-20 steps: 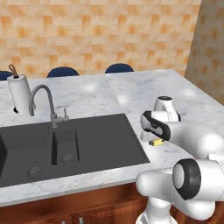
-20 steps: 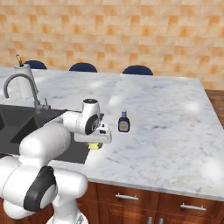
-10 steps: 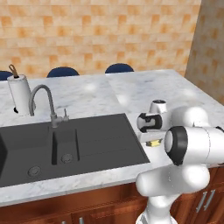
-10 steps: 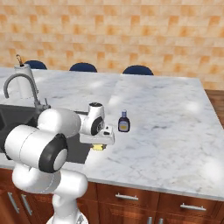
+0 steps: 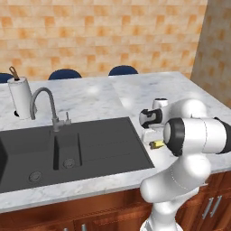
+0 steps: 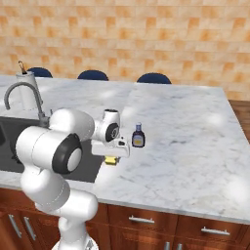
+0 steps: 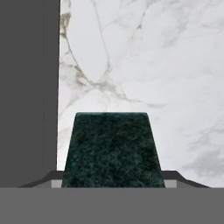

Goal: Open the cabinet. Pick the sponge and place it next to the sink. Then close the cabinet.

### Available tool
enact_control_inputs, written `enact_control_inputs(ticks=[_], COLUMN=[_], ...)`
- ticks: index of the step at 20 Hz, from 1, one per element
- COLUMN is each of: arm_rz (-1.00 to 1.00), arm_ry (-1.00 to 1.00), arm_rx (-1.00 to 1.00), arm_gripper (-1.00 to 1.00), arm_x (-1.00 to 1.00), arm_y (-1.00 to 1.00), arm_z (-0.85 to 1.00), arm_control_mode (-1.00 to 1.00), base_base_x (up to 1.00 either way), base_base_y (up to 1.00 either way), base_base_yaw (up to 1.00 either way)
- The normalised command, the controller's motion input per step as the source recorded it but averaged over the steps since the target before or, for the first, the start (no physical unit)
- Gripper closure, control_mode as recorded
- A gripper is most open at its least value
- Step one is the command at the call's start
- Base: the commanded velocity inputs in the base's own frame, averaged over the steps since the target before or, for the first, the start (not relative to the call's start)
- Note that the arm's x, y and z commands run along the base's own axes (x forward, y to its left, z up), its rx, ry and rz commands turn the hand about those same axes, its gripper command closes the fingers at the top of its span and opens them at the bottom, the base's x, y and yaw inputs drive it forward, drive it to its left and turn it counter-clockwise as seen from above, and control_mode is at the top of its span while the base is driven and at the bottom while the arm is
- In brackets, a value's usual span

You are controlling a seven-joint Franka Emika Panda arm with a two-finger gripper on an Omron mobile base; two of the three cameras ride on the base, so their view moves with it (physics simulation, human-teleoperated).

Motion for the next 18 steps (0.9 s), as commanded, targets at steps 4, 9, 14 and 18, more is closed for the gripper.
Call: enact_control_inputs(ticks=[4, 9, 14, 18], arm_rz=[0.0, 0.0, 0.0, 0.0], arm_ry=[0.0, 0.0, -0.03, -0.05], arm_rx=[0.01, 0.0, 0.01, 0.03], arm_gripper=[-1.0, -1.0, -1.0, -1.0], arm_x=[-0.11, -0.25, -0.22, -0.15], arm_y=[0.0, 0.0, 0.0, 0.0], arm_z=[0.0, 0.0, 0.0, 0.34], arm_control_mode=[-1.0, -1.0, -1.0, -1.0], base_base_x=[0.0, 0.0, 0.0, 0.0], base_base_y=[0.0, 0.0, 0.0, 0.0], base_base_yaw=[0.0, 0.0, 0.0, 0.0])
